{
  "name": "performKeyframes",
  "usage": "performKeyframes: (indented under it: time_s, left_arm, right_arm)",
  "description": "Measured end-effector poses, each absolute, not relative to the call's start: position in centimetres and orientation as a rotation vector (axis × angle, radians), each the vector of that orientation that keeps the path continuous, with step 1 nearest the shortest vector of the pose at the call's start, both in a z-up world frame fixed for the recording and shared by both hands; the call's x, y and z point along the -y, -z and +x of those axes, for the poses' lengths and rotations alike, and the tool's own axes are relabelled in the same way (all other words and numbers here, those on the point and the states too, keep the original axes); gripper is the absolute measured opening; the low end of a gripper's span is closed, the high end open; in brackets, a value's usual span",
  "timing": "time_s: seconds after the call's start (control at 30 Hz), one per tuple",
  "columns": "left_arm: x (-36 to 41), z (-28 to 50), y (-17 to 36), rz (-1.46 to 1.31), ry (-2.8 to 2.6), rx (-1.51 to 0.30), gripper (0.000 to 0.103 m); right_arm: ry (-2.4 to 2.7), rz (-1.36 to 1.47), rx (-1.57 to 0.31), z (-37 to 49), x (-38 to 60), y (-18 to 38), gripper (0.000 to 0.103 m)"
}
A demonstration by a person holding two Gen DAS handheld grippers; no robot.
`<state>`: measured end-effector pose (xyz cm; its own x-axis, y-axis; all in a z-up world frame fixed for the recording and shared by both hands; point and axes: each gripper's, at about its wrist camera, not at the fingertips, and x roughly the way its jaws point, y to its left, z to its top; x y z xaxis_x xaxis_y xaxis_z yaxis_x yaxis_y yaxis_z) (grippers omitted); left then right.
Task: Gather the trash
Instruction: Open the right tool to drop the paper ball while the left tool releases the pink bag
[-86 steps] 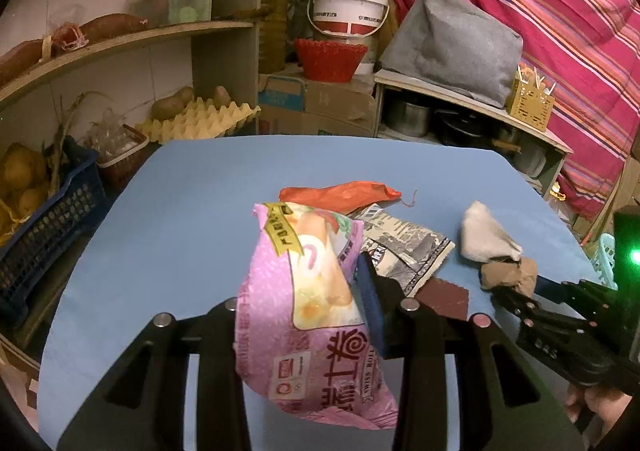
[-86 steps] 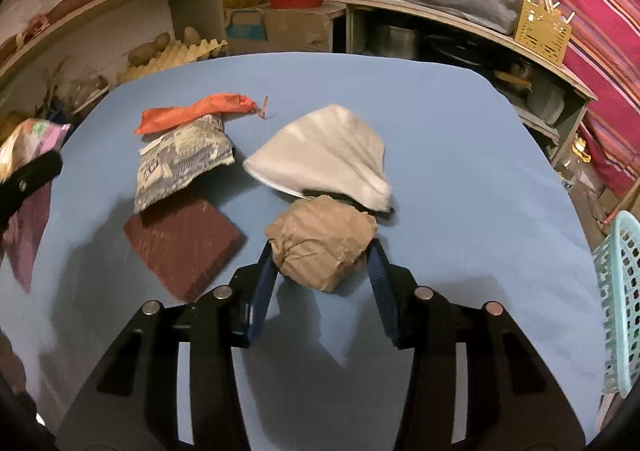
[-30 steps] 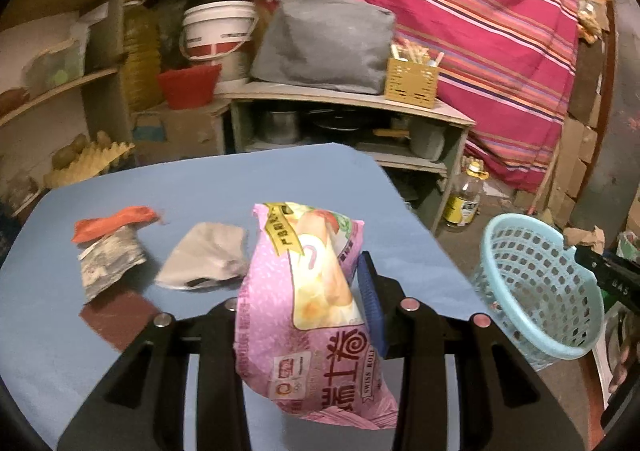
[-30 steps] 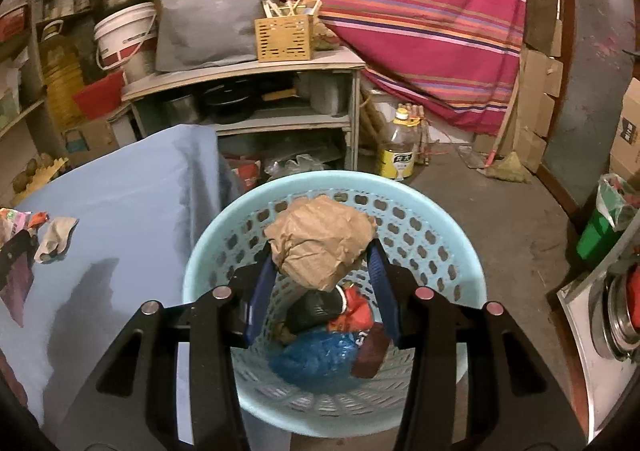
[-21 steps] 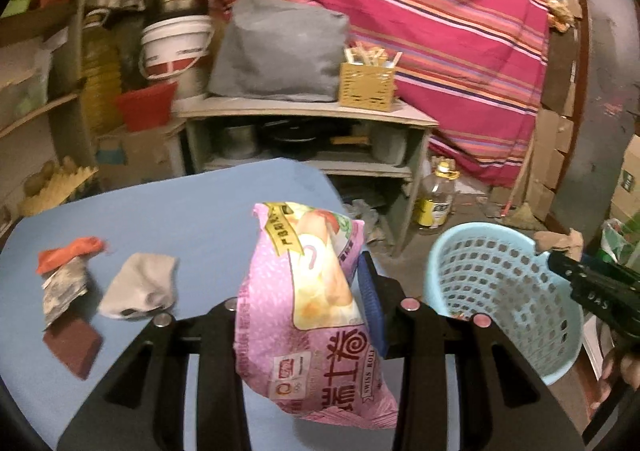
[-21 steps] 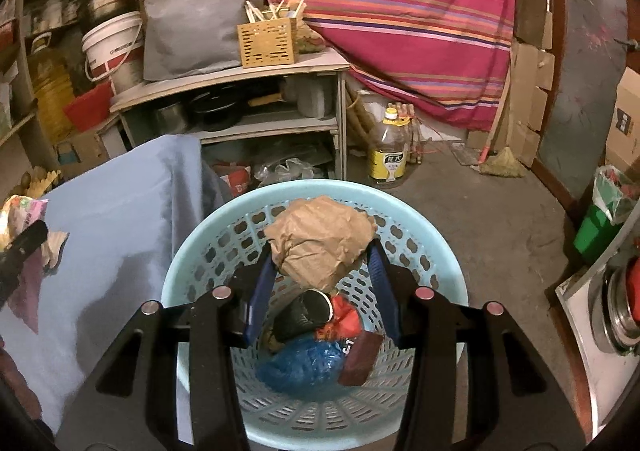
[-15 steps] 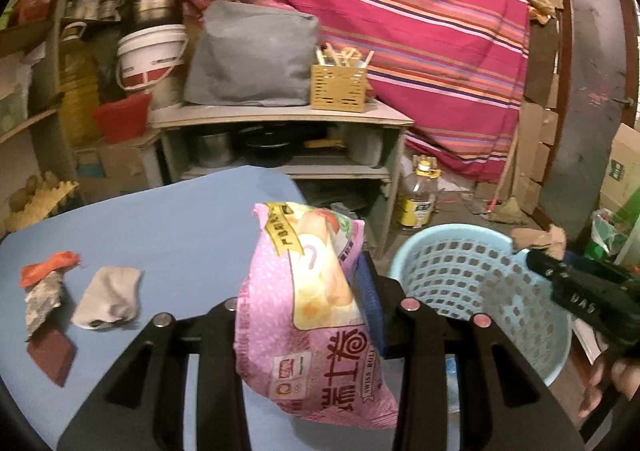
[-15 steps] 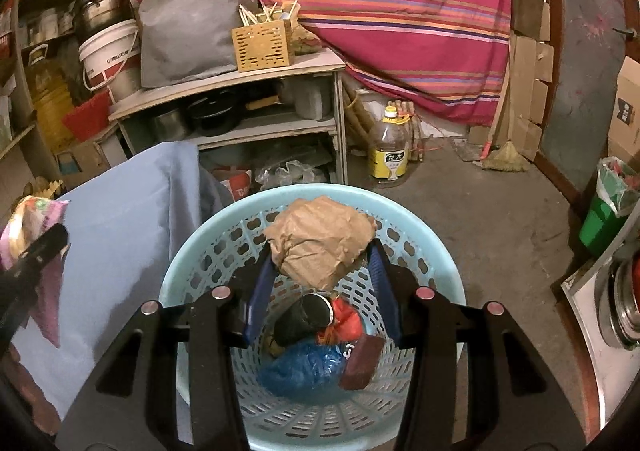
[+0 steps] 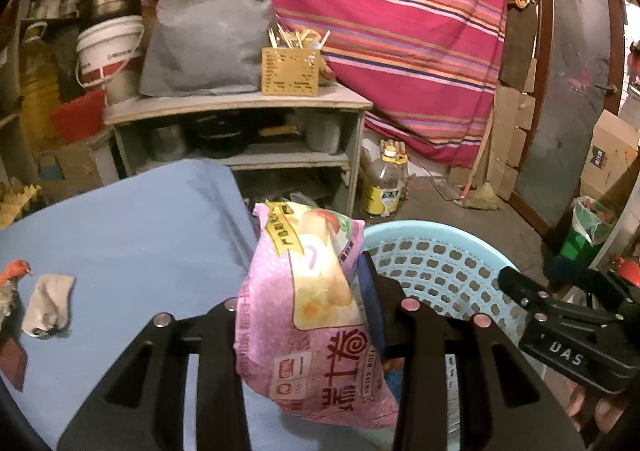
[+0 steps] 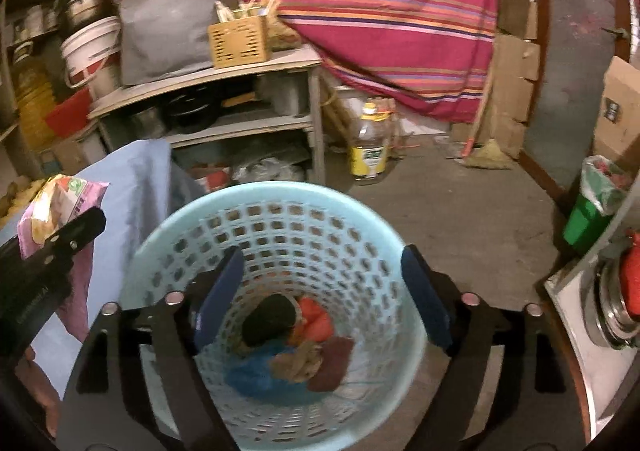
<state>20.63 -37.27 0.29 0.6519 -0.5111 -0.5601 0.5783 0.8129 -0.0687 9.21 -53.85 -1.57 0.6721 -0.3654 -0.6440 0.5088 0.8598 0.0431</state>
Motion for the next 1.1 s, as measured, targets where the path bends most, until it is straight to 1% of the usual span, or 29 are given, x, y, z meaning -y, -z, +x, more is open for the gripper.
performKeyframes:
  time_s: [0.3,0.33,0.4,0.43,0.47,0.67,0.77,0.87,1.03,1.1]
  left_arm:
    - [40.6,21.4,1.5,0.128,0.655,-0.673,0.039]
    - [41.0,21.3,1.6,0.133,0.658,-0.675,0.041]
    - [41.2,21.2,1.6,0.140,0.664,-0.676,0.052]
    - [41.1,21.2,1.5,0.142,0.664,-0.674,0.064]
    - [41.0,21.1,1.4,0.141,0.659,-0.669,0.071]
    - [39.5,21.3,0.9,0.147,0.644,-0.680,0.072]
    - [37.3,21.3,0.3,0.149,0.607,-0.663,0.076]
    - [33.5,21.7,-0.5,0.139,0.558,-0.652,0.079]
    - [24.8,22.5,-1.3,0.156,0.413,-0.623,0.086]
    - [21.5,23.0,-1.2,0.161,0.358,-0.623,0.086]
  right_arm:
    - [0.560,0.311,-0.656,7.4,56.1,1.4,0.085]
    - [0.562,0.311,-0.657,7.5,56.2,1.4,0.085]
    - [0.562,0.313,-0.662,7.5,56.3,1.5,0.085]
    - [0.563,0.313,-0.664,7.5,56.4,1.5,0.085]
    - [0.564,0.312,-0.667,7.6,56.4,1.6,0.085]
    - [0.559,0.313,-0.673,8.1,56.2,1.6,0.085]
    - [0.547,0.321,-0.669,8.3,55.8,1.5,0.085]
    - [0.517,0.325,-0.668,9.2,54.8,1.4,0.089]
    - [0.453,0.309,-0.686,11.1,52.0,1.3,0.095]
    - [0.424,0.309,-0.688,11.8,50.7,1.2,0.095]
